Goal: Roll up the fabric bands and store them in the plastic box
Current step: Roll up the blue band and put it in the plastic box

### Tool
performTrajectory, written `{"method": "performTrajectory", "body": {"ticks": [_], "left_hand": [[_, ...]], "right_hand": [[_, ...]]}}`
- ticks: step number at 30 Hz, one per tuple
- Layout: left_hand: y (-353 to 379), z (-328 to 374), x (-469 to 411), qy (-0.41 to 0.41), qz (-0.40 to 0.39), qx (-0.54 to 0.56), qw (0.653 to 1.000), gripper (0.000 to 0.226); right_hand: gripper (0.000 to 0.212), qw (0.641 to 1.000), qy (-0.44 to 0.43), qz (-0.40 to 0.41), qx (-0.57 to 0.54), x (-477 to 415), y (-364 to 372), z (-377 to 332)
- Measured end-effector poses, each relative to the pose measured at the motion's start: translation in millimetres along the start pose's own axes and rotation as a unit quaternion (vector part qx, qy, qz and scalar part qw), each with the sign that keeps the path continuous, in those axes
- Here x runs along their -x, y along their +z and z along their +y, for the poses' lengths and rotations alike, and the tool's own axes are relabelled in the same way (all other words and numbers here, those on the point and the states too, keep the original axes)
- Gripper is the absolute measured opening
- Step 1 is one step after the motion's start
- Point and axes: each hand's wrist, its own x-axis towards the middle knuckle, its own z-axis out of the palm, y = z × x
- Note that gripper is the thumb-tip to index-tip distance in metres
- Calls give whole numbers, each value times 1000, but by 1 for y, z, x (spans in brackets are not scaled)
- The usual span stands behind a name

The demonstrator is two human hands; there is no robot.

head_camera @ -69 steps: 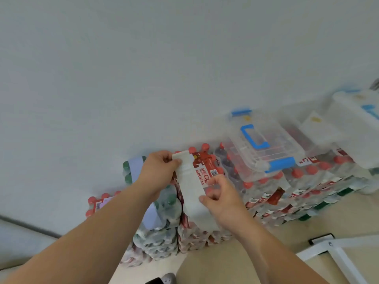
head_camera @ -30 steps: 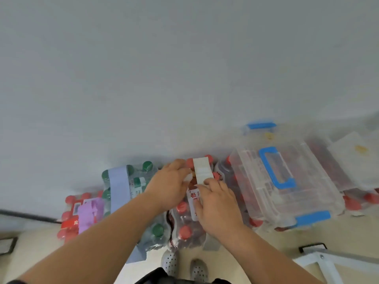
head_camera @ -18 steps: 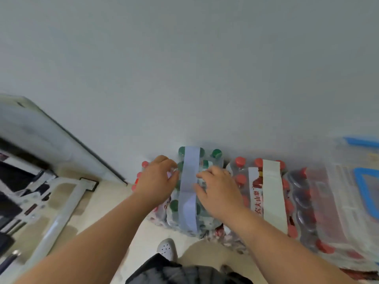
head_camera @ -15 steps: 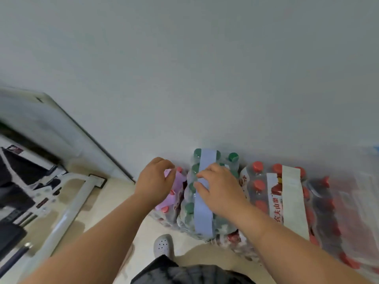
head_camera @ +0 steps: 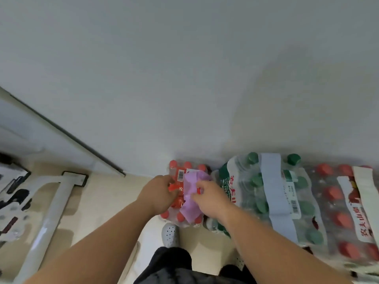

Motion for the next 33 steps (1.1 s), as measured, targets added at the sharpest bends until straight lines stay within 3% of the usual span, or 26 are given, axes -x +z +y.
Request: {"method": "performTrajectory", "body": {"ticks": [4, 7, 11, 14, 18, 22, 25, 28, 31, 33], "left_hand": [[10, -11, -34, 32, -72, 26, 997, 25], [21, -16, -48, 43, -118, 113, 986, 39], [34, -23, -59, 29, -166, 141, 975, 49], [40, -26, -61, 38, -196, 166, 966, 48], [49, -31, -60, 49, -197, 224, 953, 41], [52, -31, -55, -37, -148, 328, 932, 33], [45, -28, -49, -138, -60, 458, 876, 10], [34, -21, -36, -168, -110, 524, 828, 30], [24, -8, -21, -137, -135, 524, 830, 30], [14, 1, -10, -97, -119, 499, 853, 24]], "right_hand": [[44, 998, 63, 11, 13, -34, 9, 6], [43, 997, 44, 22, 68, -51, 16, 11], [48, 989, 5, 27, 144, -71, 27, 17], [50, 994, 23, 10, 104, -84, 34, 17], [41, 999, 42, -3, 16, -92, 43, 19], [32, 994, 16, 11, -106, -80, 47, 19], [29, 985, -11, 28, -169, -55, 46, 16], [27, 980, -37, 18, -195, -24, 39, 15], [29, 986, -63, 9, -154, 9, 26, 16], [30, 987, -68, 15, -145, 29, 16, 15]]}}
